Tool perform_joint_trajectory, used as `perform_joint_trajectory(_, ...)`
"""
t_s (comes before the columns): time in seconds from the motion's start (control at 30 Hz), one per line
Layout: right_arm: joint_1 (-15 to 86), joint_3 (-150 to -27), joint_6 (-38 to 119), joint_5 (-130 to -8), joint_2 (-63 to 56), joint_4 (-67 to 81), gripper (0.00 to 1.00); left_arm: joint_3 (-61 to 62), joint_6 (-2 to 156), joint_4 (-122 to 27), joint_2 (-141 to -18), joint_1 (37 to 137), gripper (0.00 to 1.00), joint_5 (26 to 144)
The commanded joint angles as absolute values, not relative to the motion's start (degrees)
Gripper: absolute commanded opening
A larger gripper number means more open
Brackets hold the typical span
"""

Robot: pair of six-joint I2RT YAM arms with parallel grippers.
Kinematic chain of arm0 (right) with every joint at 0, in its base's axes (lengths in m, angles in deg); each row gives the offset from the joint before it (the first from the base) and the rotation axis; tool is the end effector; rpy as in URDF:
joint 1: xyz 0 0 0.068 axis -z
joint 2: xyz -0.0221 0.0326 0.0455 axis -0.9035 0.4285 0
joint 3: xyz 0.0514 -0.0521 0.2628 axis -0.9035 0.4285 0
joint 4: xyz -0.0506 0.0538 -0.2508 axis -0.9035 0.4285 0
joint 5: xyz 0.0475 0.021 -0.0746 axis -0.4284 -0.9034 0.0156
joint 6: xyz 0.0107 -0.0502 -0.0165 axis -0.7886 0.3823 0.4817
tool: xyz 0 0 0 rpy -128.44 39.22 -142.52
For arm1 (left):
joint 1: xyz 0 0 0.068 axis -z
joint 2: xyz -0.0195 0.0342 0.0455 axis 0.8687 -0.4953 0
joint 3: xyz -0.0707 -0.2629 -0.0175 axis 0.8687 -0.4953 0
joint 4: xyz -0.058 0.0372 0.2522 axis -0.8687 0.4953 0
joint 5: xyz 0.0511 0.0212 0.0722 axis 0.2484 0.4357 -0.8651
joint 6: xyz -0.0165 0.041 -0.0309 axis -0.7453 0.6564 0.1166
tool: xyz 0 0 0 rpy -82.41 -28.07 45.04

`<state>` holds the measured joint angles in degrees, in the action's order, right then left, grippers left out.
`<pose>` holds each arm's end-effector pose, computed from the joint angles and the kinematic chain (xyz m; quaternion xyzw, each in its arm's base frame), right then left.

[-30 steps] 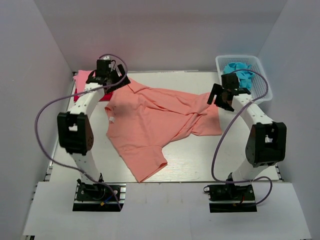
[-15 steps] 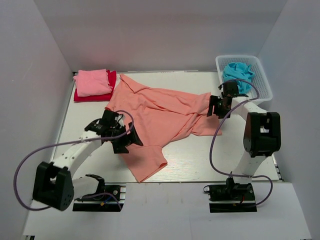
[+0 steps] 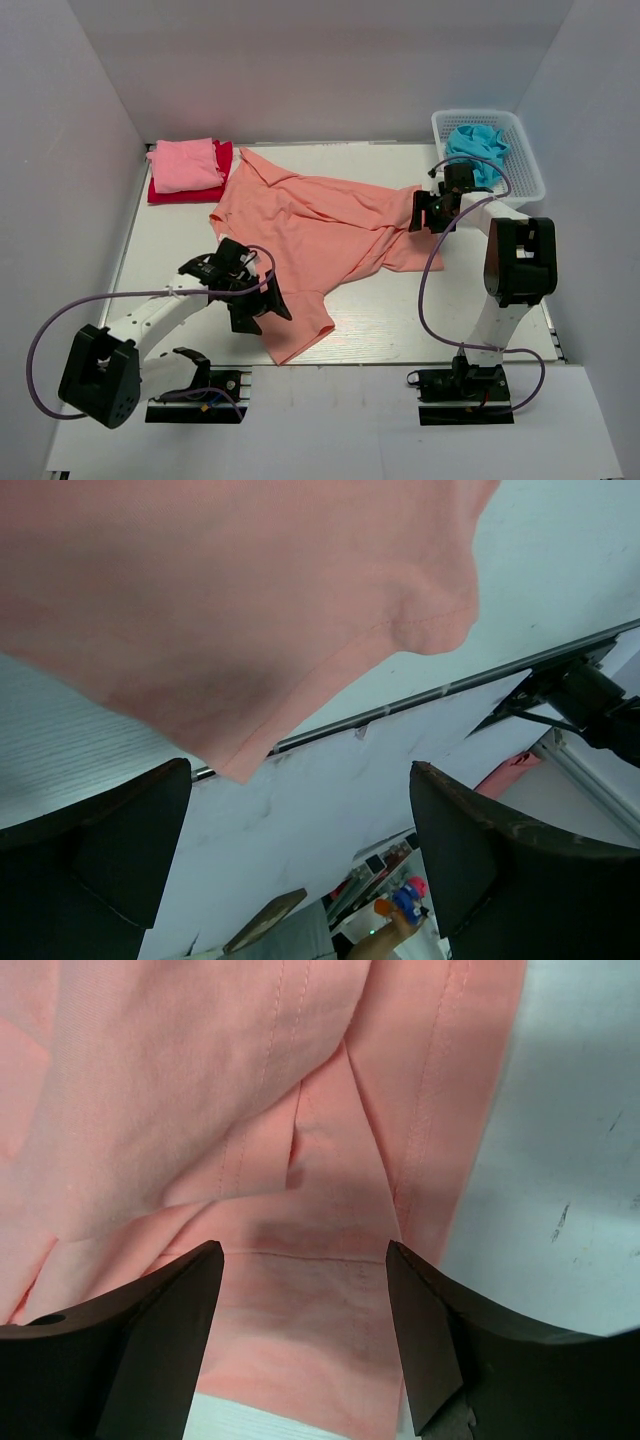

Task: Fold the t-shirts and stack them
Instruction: Flatten out the tshirt

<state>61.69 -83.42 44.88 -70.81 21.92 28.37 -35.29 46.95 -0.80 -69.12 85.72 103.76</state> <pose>0.3854 0.0257 0.1784 -0.0284 0.9572 0.0930 0.2726 0.1585 -0.0933 0.1858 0.1047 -0.9568 0.2709 0.0130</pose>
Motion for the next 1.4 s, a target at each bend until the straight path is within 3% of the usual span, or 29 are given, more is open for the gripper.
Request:
perform_joint_trajectory(0.0, 62.78, -84.53, 46.32, -70.79, 23.29, 25.46, 0.72, -35.51, 46.59, -1.82, -70.24, 87.64, 1.0, 104.6)
perform_joint_trajectory(0.87, 64.01, -83.3, 45.44, -65.59, 21.72, 25.02, 0.71, -34.28, 44.22, -5.07, -76.14, 93.53, 1.0, 97.39)
perform_joint_trajectory(1.37, 65.95, -76.19, 46.23, -64.71, 18.36, 19.4, 0.63, -34.19, 44.21, -8.15, -78.86, 93.53, 1.0, 97.92)
